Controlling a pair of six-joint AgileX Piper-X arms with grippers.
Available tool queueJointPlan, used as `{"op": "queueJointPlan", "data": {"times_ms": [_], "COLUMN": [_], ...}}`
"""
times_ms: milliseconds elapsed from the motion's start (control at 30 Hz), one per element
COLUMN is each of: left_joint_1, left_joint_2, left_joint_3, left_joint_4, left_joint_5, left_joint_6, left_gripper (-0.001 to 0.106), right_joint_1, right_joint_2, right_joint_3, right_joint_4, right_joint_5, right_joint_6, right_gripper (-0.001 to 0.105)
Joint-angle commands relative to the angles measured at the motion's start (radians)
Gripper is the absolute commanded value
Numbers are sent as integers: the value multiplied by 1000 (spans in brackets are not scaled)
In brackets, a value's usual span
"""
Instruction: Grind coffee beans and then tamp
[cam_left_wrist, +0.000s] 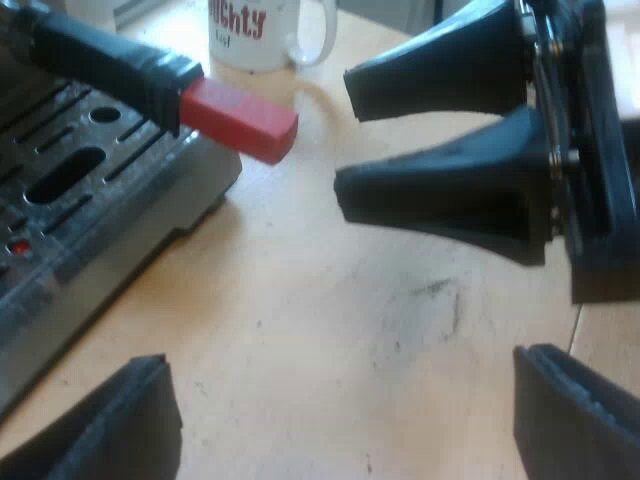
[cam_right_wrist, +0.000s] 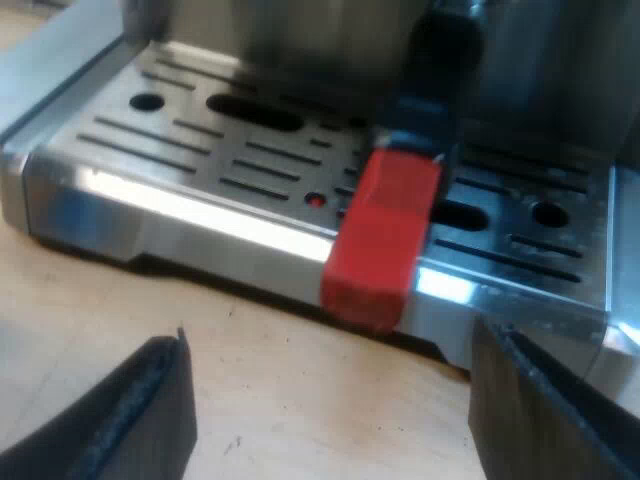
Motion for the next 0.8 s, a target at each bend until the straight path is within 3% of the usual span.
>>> {"op": "queueJointPlan", "data": {"times_ms": [33,300,500,567,600,800], "left_joint_1": [-5,-5,-5,-5,-5,-5], "left_joint_2": [-47,-78,-78,-78,-78,-78], "left_joint_3": [-18,-5,-5,-5,-5,-5], "left_joint_4": [-2,-11,-13,-13,-13,-13], "left_joint_5": [-13,-31,-31,-31,-31,-31], "left_joint_6": [5,5,5,5,5,5], "left_gripper": [72,72,72,72,72,72], "right_joint_1": [3,-95,-171,-216,-305,-356], "right_joint_2": [-33,-36,-36,-36,-35,-24], "right_joint_3": [-64,-193,-211,-213,-213,-216], "right_joint_4": [147,289,298,297,296,293], "right_joint_5": [-15,-170,-227,-283,-397,-466], "right_joint_6": [61,103,103,103,103,103], "right_gripper": [62,62,62,62,62,62]}}
